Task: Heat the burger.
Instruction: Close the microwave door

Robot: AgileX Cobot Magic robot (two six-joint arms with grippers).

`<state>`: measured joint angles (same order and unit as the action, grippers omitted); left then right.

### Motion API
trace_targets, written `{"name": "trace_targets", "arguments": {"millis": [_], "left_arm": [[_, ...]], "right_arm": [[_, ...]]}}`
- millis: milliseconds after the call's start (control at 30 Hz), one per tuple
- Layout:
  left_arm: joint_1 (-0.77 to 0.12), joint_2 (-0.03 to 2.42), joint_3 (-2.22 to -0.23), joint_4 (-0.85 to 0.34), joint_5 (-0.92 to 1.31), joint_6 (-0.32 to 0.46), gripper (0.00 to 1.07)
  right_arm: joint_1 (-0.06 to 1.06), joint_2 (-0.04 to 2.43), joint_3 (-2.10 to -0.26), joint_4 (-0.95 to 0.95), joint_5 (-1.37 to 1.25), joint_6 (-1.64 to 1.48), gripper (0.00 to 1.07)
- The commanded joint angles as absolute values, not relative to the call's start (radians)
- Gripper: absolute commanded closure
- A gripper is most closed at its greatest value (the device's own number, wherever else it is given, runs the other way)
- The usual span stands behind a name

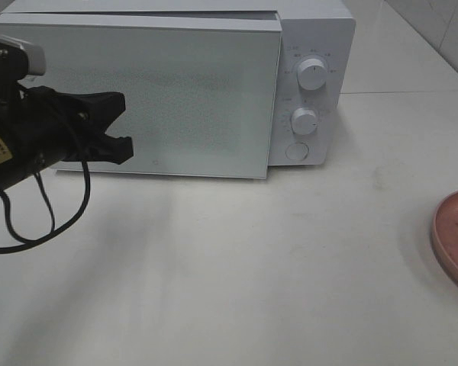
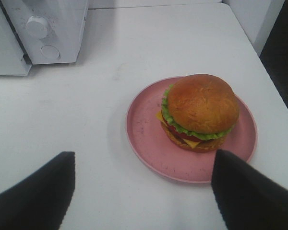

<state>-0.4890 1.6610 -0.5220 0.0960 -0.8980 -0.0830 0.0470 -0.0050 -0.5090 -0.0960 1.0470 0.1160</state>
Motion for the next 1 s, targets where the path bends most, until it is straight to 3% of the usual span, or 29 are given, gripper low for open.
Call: {"name": "trace_targets", "arguments": {"millis": [33, 100, 333, 1000], "left_arm": [[-0.525, 1.672, -0.558, 0.03, -0.865, -0.044, 1.07], [-0.553, 1.693, -0.597, -0.018, -0.853, 0.0, 1.07], [-0.605, 1.76, -0.688, -0.102, -0.843, 0.025, 1.07], [-0.609, 1.898, -0.944, -0.109, -0.724, 0.026, 1.07]], "right_arm": [[0.042, -0.032, -0.509, -0.096, 1.039, 0.108, 0.32], [0.042, -0.032, -0.509, -0.096, 1.039, 0.108, 0.32], [0.042, -0.032, -0.509, -0.096, 1.039, 0.108, 0.32], [0.042, -0.032, -0.509, -0.096, 1.039, 0.109, 0.32]]}}
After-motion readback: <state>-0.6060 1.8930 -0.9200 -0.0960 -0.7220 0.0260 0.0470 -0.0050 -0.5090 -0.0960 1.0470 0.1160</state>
